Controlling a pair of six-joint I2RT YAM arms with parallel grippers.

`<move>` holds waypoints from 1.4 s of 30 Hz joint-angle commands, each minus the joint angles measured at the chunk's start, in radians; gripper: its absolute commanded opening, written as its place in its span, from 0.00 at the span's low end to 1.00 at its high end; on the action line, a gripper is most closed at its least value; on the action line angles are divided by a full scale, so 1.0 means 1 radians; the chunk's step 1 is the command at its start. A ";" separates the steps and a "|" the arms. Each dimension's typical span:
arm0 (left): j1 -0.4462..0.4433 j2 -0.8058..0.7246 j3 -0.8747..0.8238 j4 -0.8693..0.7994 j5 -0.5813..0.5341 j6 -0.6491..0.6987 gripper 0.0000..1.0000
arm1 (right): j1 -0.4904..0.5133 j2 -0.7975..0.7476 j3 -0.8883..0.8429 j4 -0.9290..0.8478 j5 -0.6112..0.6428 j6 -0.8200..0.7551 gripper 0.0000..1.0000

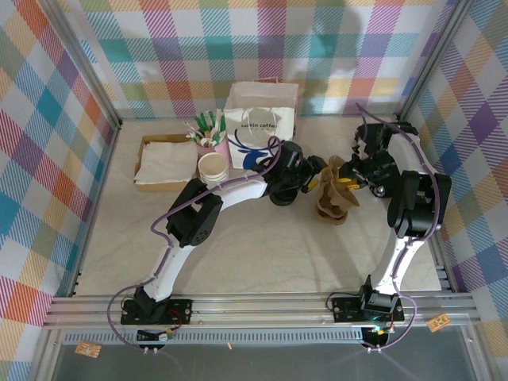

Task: Pack the takeout coffee

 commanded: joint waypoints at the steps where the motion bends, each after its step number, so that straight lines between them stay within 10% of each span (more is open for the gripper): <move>1: -0.011 -0.055 -0.013 0.033 0.024 -0.013 0.66 | -0.007 -0.007 0.003 -0.032 -0.030 -0.017 0.30; 42: -0.016 -0.069 0.003 0.009 0.019 0.003 0.66 | -0.006 -0.013 -0.009 -0.038 -0.024 -0.019 0.29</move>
